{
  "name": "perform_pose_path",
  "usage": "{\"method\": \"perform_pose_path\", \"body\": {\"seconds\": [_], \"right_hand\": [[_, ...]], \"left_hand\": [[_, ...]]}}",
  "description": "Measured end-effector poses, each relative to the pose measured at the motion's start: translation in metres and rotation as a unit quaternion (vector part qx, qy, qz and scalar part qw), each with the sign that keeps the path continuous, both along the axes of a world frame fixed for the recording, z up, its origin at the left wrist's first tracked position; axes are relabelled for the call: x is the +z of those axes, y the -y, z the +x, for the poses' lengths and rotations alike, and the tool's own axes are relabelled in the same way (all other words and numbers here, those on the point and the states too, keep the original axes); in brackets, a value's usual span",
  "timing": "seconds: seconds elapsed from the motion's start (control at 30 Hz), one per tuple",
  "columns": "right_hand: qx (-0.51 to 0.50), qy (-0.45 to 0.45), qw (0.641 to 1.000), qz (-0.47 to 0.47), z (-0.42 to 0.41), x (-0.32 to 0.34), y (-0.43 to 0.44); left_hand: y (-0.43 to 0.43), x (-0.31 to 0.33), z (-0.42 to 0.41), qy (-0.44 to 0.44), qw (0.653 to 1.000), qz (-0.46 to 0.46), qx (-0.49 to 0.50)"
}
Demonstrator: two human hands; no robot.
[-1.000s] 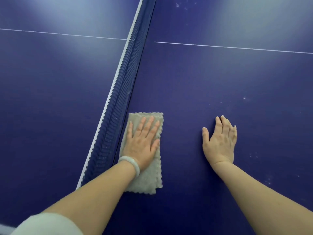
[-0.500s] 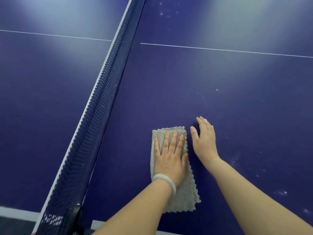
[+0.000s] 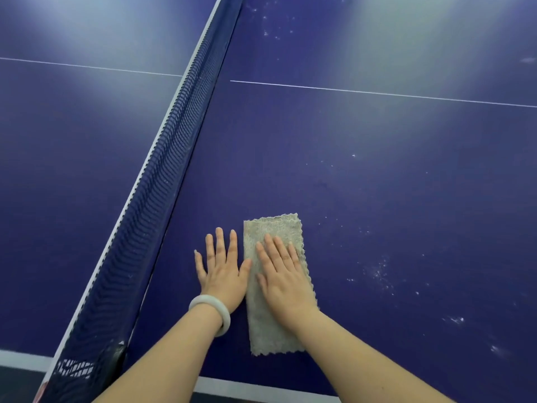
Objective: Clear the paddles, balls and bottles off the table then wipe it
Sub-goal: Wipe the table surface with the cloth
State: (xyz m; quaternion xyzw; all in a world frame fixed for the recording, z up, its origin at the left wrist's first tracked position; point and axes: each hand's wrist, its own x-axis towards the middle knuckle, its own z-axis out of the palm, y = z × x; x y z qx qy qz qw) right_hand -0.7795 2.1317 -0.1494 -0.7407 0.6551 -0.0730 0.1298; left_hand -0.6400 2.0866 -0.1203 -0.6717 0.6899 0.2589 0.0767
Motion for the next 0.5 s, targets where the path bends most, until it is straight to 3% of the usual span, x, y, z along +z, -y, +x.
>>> {"method": "perform_pose_path", "body": {"seconds": [0.07,0.23,0.33,0.4,0.5], "right_hand": [[0.012,-0.033,0.999,-0.009,-0.022,-0.006,0.003],[-0.198,-0.077,0.977,0.032,-0.11,-0.007,0.004],[-0.286,-0.082,0.954,0.04,-0.093,0.0,-0.028],[-0.29,-0.088,0.952,0.041,-0.063,0.0,-0.029],[-0.189,-0.07,0.978,0.048,-0.043,0.003,0.007]], "left_hand": [[0.002,-0.002,0.003,0.001,1.0,0.005,-0.008],[0.003,0.0,0.004,0.015,0.999,0.021,-0.027],[0.004,0.002,0.003,0.028,0.999,0.032,-0.033],[0.004,0.003,0.002,0.035,0.998,0.038,-0.037],[0.004,0.002,0.002,0.036,0.998,0.045,-0.038]]}}
